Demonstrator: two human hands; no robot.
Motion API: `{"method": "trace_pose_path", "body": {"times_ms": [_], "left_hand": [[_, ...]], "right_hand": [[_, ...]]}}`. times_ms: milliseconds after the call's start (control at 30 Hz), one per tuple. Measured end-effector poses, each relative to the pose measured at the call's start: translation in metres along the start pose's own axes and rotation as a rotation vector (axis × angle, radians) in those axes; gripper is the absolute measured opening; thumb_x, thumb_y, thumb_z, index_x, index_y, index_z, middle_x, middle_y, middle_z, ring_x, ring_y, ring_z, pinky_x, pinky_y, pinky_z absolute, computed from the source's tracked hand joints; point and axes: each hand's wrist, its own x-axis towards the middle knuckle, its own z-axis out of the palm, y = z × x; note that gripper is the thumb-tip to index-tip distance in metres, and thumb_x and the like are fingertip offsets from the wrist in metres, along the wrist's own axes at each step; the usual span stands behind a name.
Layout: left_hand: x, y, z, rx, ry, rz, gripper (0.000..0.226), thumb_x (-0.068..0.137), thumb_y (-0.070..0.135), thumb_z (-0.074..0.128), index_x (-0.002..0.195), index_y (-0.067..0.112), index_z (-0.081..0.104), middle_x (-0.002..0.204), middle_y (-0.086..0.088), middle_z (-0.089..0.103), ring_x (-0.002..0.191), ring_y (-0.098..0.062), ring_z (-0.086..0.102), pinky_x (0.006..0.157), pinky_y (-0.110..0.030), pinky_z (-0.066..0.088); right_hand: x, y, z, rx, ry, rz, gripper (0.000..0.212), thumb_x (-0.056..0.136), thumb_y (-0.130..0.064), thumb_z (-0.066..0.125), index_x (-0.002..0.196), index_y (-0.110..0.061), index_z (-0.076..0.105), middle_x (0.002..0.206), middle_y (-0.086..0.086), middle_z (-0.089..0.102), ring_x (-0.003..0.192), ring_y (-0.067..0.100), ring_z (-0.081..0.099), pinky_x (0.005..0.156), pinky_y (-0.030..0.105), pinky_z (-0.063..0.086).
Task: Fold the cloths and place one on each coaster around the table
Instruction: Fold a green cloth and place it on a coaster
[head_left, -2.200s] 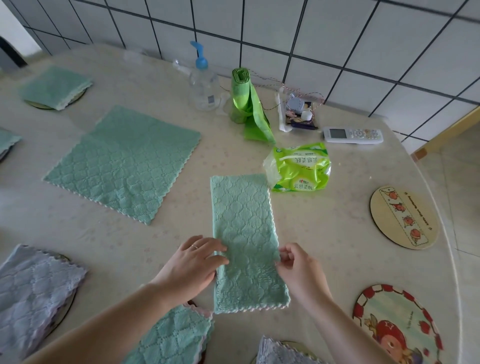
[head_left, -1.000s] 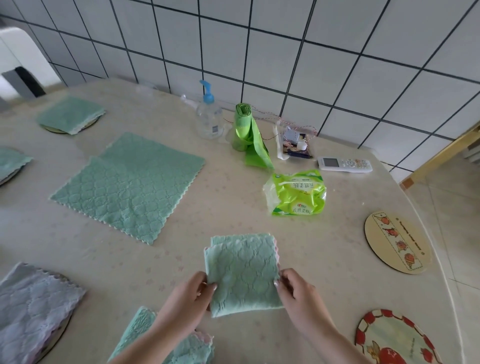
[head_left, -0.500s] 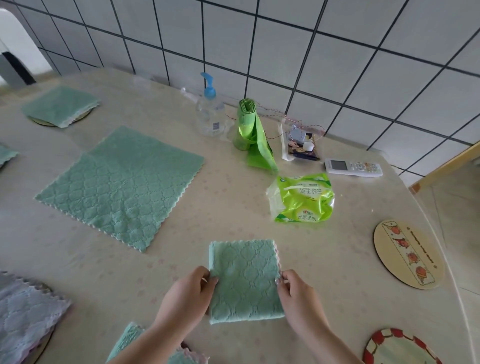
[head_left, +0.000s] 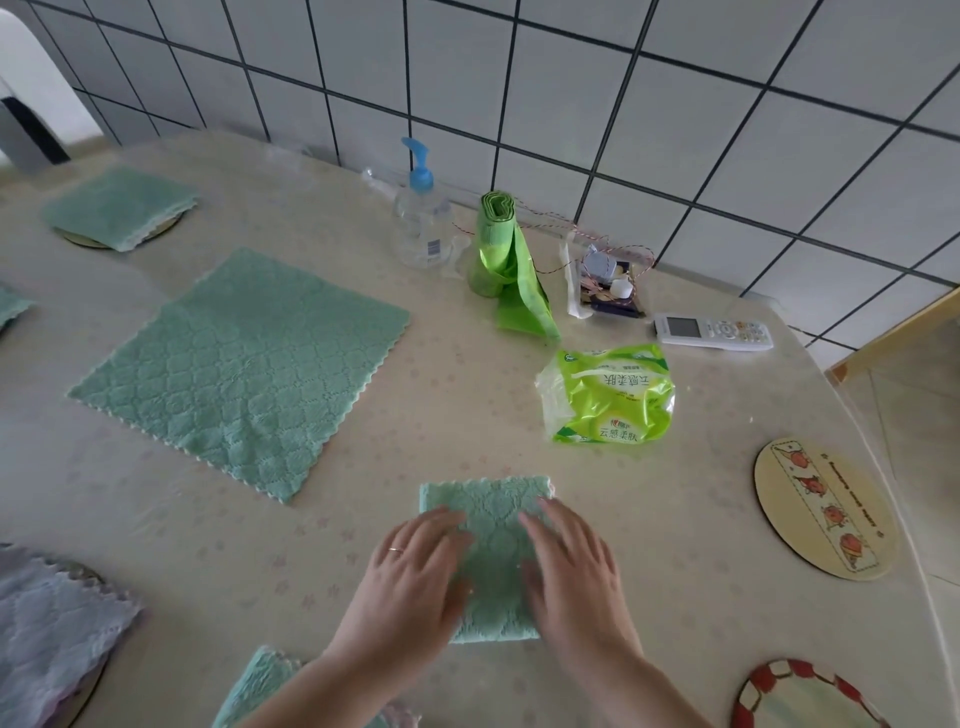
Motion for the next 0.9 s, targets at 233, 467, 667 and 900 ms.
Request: {"method": "trace_pose_path", "body": {"times_ms": [233, 467, 667, 900], "left_hand": [[-0.006, -0.007, 0.02, 0.191, -0.202, 0.024, 0.064, 0.083, 0.056, 0.042, 0.138, 0.024, 0.038, 0.147, 0.001, 0.038, 0.139, -0.016, 0.022, 0.104, -0.051, 0.019], [-0.004, -0.008, 0.014, 0.203, -0.225, -0.032, 0.066, 0.084, 0.062, 0.036, 0.14, 0.026, 0.034, 0.149, 0.0, 0.035, 0.138, -0.017, 0.024, 0.109, -0.048, 0.019], [-0.013, 0.0, -0.014, -0.235, -0.106, -0.522, 0.059, 0.084, 0.033, 0.061, 0.137, 0.023, 0.037, 0.127, 0.007, 0.049, 0.12, -0.018, 0.046, 0.101, -0.038, 0.039], [0.007, 0.01, -0.021, -0.637, -0.138, -0.778, 0.052, 0.088, 0.018, 0.06, 0.136, 0.018, 0.039, 0.086, 0.014, 0.06, 0.072, -0.006, 0.06, 0.054, -0.021, 0.045]], "right_hand": [[0.004, 0.008, 0.024, -0.228, -0.151, -0.109, 0.054, 0.086, -0.049, 0.033, 0.133, -0.026, 0.044, 0.141, 0.005, 0.047, 0.132, 0.018, 0.031, 0.105, 0.048, 0.014], [-0.003, 0.023, 0.017, -0.206, -0.134, -0.03, 0.056, 0.091, -0.054, 0.029, 0.137, -0.024, 0.039, 0.144, 0.004, 0.042, 0.132, 0.018, 0.03, 0.107, 0.043, 0.019], [-0.022, 0.015, -0.008, 0.308, -0.043, 0.331, 0.048, 0.083, -0.022, 0.064, 0.129, -0.023, 0.05, 0.123, -0.004, 0.055, 0.11, 0.017, 0.051, 0.094, 0.029, 0.042], [0.0, -0.007, -0.012, 0.607, -0.171, 0.699, 0.049, 0.082, -0.024, 0.065, 0.128, -0.02, 0.049, 0.117, -0.001, 0.063, 0.102, 0.019, 0.06, 0.08, 0.026, 0.044]]}}
